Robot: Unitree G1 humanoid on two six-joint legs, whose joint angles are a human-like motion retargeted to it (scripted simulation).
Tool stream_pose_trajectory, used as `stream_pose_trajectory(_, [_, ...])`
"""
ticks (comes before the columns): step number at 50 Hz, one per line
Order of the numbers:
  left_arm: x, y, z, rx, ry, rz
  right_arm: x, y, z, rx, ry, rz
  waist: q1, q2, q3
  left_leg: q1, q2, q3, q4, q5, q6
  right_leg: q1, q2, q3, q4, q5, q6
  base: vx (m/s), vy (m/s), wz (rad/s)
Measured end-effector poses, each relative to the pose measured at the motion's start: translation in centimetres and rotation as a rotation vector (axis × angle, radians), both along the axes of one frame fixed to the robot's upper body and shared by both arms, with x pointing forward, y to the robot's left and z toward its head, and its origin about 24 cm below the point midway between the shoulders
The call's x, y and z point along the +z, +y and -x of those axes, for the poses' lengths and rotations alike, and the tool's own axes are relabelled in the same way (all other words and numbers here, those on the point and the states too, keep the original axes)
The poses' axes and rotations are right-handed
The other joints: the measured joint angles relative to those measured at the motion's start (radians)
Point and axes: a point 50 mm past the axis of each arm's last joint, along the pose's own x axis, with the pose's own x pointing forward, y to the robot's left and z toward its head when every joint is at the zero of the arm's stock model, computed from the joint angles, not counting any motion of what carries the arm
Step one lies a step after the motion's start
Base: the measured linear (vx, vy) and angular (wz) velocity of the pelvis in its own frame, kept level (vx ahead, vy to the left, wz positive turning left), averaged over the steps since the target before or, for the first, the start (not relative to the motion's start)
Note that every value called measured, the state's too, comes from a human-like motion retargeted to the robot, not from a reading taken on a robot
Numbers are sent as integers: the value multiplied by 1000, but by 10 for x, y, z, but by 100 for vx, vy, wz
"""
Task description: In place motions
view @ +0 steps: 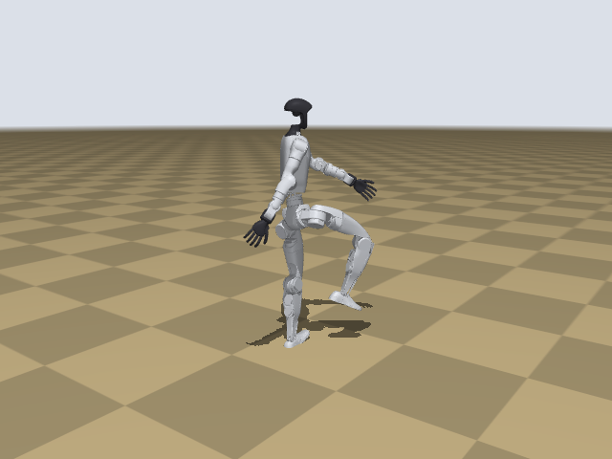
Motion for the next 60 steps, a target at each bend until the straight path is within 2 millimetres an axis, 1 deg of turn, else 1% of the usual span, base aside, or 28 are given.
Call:
stream_pose_trajectory(2, [-25,0,15,-31,58,-45,-11,8,-19,13,-69,-54,55,-8,-43,20,-22,24,-27,-1,-5,128,32,16,-77,34,37,7,1,-86])
stream_pose_trajectory(4, [-54,3,36,-73,108,-104,-26,13,-54,66,-163,-137,141,-49,-61,65,-50,89,-35,-20,-9,259,87,68,-167,68,57,8,4,-129])
stream_pose_trajectory(6, [-83,6,60,-103,205,-131,-35,15,-83,159,-235,-182,198,-64,-91,89,-69,122,-56,-24,-21,398,128,77,-287,87,60,10,-1,-103])
stream_pose_trajectory(8, [-112,9,90,-128,333,-129,-42,15,-111,269,-299,-202,250,-72,-125,101,-81,149,-72,-29,-39,525,165,88,-426,101,58,13,-1,-94])
stream_pose_trajectory(11, [-152,9,142,-132,532,-90,-48,17,-146,418,-387,-223,323,-92,-191,104,-104,185,-93,-27,-69,681,221,145,-655,124,92,15,-3,-83])
stream_pose_trajectory(15, [-187,10,209,-108,751,-32,-50,20,-183,530,-474,-241,426,-150,-251,112,-164,229,-115,-23,-95,858,261,257,-960,162,129,15,-6,-81])
stream_pose_trajectory(17, [-196,11,234,-93,828,-11,-50,21,-199,553,-524,-239,456,-184,-255,113,-197,242,-121,-22,-100,938,256,286,-1103,112,179,7,-11,-38])
stream_pose_trajectory(20, [-206,15,266,-52,927,15,-49,25,-217,566,-584,-232,485,-227,-255,119,-234,265,-133,-24,-102,1017,227,243,-1256,6,224,2,-13,-15])
stream_pose_trajectory(25, [-215,28,322,63,1102,78,-51,38,-229,544,-607,-252,557,-271,-265,124,-252,290,-156,-10,-107,1028,212,219,-1335,-82,213,12,-20,-28])
stream_pose_trajectory(28, [-216,38,356,140,1200,148,-49,48,-249,532,-647,-271,591,-282,-245,130,-249,311,-163,12,-99,1009,214,238,-1308,-133,211,12,-27,-35])
stream_pose_trajectory(31, [-213,47,396,200,1313,237,-47,63,-275,530,-716,-321,566,-263,-212,125,-219,288,-126,53,-110,999,227,237,-1242,-187,197,14,-26,33])
stream_pose_trajectory(33, [-209,47,431,256,1398,274,-43,77,-295,550,-780,-365,535,-242,-195,100,-188,258,-62,104,-134,985,244,256,-1190,-219,186,19,-31,54])
stream_pose_trajectory(35, [-202,44,470,314,1486,284,-38,90,-315,565,-840,-395,524,-233,-186,64,-163,258,41,204,-167,990,250,261,-1171,-238,177,24,-37,8])
stream_pose_trajectory(37, [-192,38,506,316,1596,281,-29,103,-341,536,-918,-427,546,-253,-176,-18,-132,299,238,396,-210,1005,223,264,-1175,-244,177,18,-29,-14])
stream_pose_trajectory(38, [-186,36,520,305,1650,272,-22,110,-359,507,-977,-449,565,-268,-172,-91,-110,305,368,496,-207,1004,204,264,-1177,-245,181,3,-22,-15])
stream_pose_trajectory(40, [-175,32,546,284,1743,251,0,120,-400,458,-1119,-492,630,-293,-161,-267,-109,237,607,617,-177,994,178,283,-1172,-240,183,-3,-26,-25])
stream_pose_trajectory(42, [-163,25,569,255,1828,271,32,124,-444,454,-1256,-516,691,-320,-138,-435,-95,232,855,560,-179,983,156,304,-1163,-230,173,-4,-28,-31])
stream_pose_trajectory(43, [-158,21,578,236,1869,297,51,126,-467,465,-1330,-517,739,-328,-114,-513,-56,252,975,528,-153,985,154,322,-1162,-223,162,-9,-22,-72])
stream_pose_trajectory(45, [-148,14,591,175,1935,372,98,131,-511,499,-1497,-507,833,-346,-58,-664,20,292,1168,440,-83,984,147,368,-1160,-209,138,-15,-20,-98])
stream_pose_trajectory(46, [-143,11,597,145,1958,403,123,134,-529,515,-1576,-504,874,-370,-24,-732,26,312,1220,395,-47,982,123,397,-1148,-210,131,-14,-16,-111])
stream_pose_trajectory(47, [-139,8,603,123,1974,420,148,139,-545,525,-1657,-505,916,-398,12,-795,29,337,1261,348,-9,977,92,430,-1133,-212,126,-9,-11,-129])
stream_pose_trajectory(49, [-136,9,612,119,1976,367,201,153,-569,518,-1822,-526,1000,-465,86,-897,25,395,1288,245,72,945,3,486,-1084,-219,127,-2,-9,-126])
stream_pose_trajectory(52, [-135,14,617,146,1959,227,277,175,-587,559,-2069,-564,1088,-546,163,-1010,21,454,1269,120,187,853,-130,517,-989,-233,126,7,-9,-64])
stream_pose_trajectory(54, [-138,17,614,147,1949,199,310,181,-590,652,-2173,-502,1107,-573,185,-1015,3,496,1225,81,223,816,-167,542,-942,-251,126,7,-6,3])
stream_pose_trajectory(55, [-139,17,612,144,1943,205,320,183,-591,695,-2201,-444,1110,-578,188,-1011,-2,512,1214,69,230,808,-175,547,-928,-258,125,7,-9,26])
stream_pose_trajectory(57, [-146,19,600,145,1914,239,327,183,-592,746,-2220,-329,1099,-573,165,-975,-4,525,1200,90,198,814,-153,541,-930,-266,124,6,-12,41])
stream_pose_trajectory(58, [-151,20,592,150,1892,253,327,183,-592,762,-2231,-294,1090,-564,141,-953,-6,521,1190,111,172,819,-131,534,-944,-266,125,6,-9,48])
stream_pose_trajectory(60, [-156,19,584,165,1857,266,316,183,-591,772,-2211,-277,1077,-552,79,-880,-12,527,1153,152,108,832,-97,525,-988,-257,131,10,-5,45])
